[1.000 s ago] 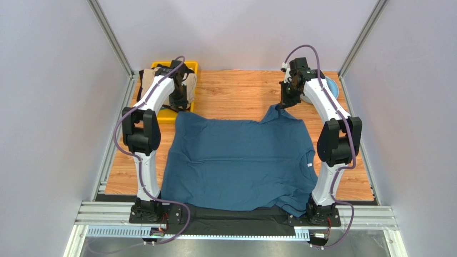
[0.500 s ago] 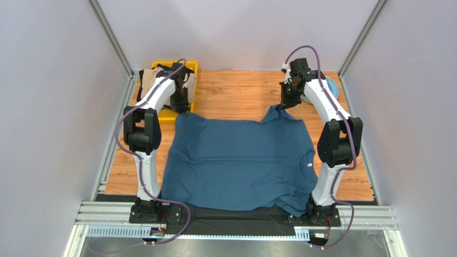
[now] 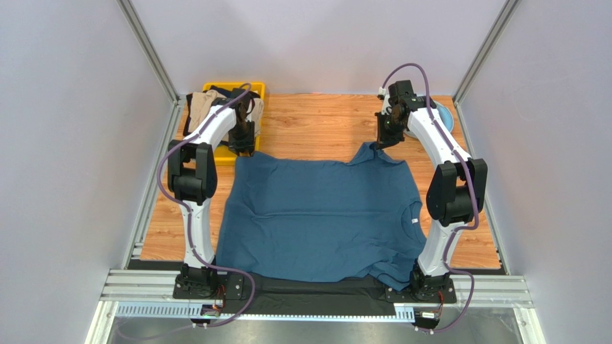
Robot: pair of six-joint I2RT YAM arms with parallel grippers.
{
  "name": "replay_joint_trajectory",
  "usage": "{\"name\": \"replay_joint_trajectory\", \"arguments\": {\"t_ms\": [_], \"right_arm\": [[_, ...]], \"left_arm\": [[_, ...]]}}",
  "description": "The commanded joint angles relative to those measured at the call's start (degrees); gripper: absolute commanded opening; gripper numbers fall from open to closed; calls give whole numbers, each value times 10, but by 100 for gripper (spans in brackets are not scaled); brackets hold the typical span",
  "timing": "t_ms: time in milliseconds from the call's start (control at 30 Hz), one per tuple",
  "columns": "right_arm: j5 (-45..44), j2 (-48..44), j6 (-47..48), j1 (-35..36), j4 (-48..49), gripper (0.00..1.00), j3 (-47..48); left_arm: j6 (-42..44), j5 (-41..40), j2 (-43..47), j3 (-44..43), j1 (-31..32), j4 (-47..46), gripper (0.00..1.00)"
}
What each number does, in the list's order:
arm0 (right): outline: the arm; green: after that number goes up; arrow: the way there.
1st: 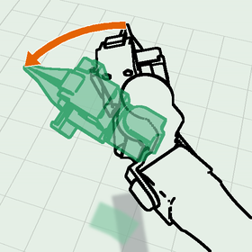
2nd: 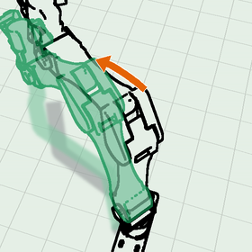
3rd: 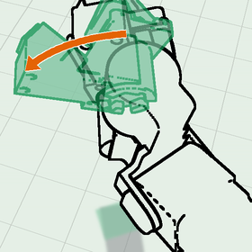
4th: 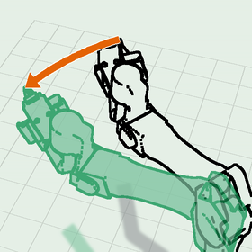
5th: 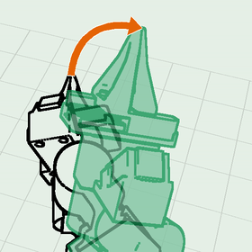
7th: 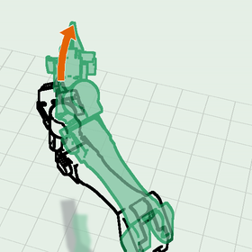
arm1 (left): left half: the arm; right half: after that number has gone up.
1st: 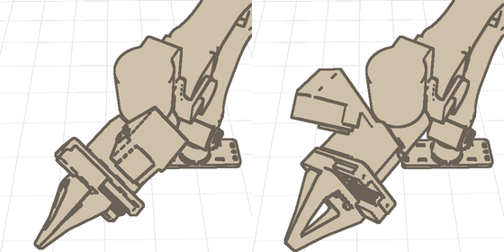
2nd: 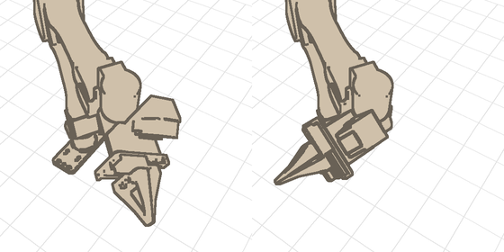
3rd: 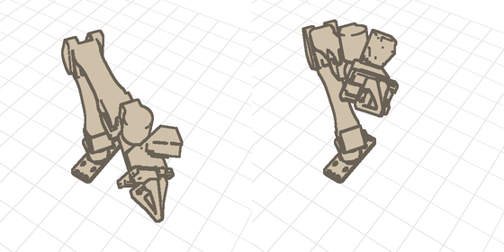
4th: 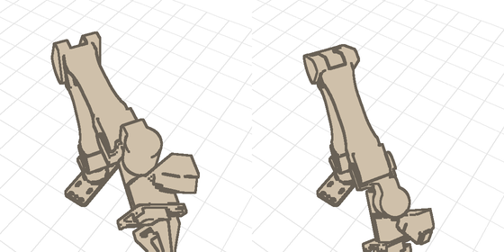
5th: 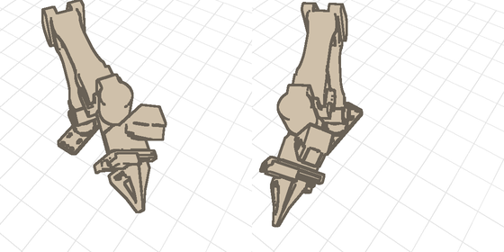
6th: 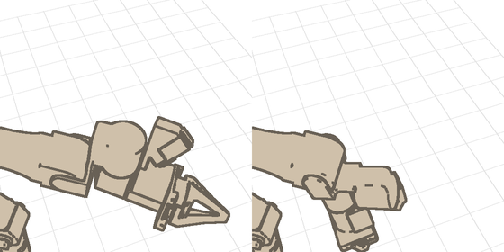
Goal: Fold and stack the t-shirts
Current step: Flatten the tshirt out, then fold the tshirt
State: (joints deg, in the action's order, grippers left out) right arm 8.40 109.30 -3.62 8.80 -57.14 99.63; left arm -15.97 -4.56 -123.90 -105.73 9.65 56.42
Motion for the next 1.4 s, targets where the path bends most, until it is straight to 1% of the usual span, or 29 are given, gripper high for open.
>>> {"name": "replay_joint_trajectory", "arguments": {"t_ms": [0, 100, 133, 167, 400, 667, 867, 967, 1133, 1167, 1200, 1267, 1300, 1367], "right_arm": [[-10, -33, -3, -3, 12, 0, 1], [-9, -30, -4, -3, 11, 0, 2], [-8, -30, -5, -3, 11, 0, 3], [-8, -29, -5, -3, 11, 0, 3], [-4, -22, -7, -3, 9, 0, 9], [-10, -25, -6, -4, 10, 0, 4], [-11, -29, -6, -3, 11, 0, 3], [-11, -30, -6, -3, 11, 0, 2], [-8, -29, -8, -4, 11, 0, 4], [-8, -29, -9, -3, 10, 0, 4], [-8, -29, -10, -3, 10, 0, 4], [-8, -30, -10, -4, 10, 0, 3], [-8, -31, -9, -3, 10, 0, 3], [-10, -35, -8, -3, 10, 0, 0]], "left_arm": [[22, 9, 8, -7, -16, -6, 52], [28, 12, 13, -13, -29, 1, 52], [29, 14, 13, -15, -35, 3, 55], [32, 17, 13, -19, -38, 4, 56], [32, 42, 22, -16, -53, 14, 56], [5, 179, 37, -5, -75, 3, 56], [8, 175, 35, -12, -77, 26, 56], [9, 204, 32, -11, -82, 41, 55], [-1, 267, 57, 29, -83, 12, 48], [-1, 274, 59, 32, -83, 8, 45], [-3, 278, 60, 35, -83, 6, 33], [-3, 278, 66, 37, -83, 3, 19], [-4, 274, 68, 36, -83, 2, 4], [-5, 253, 76, 35, -83, 2, 3]]}}
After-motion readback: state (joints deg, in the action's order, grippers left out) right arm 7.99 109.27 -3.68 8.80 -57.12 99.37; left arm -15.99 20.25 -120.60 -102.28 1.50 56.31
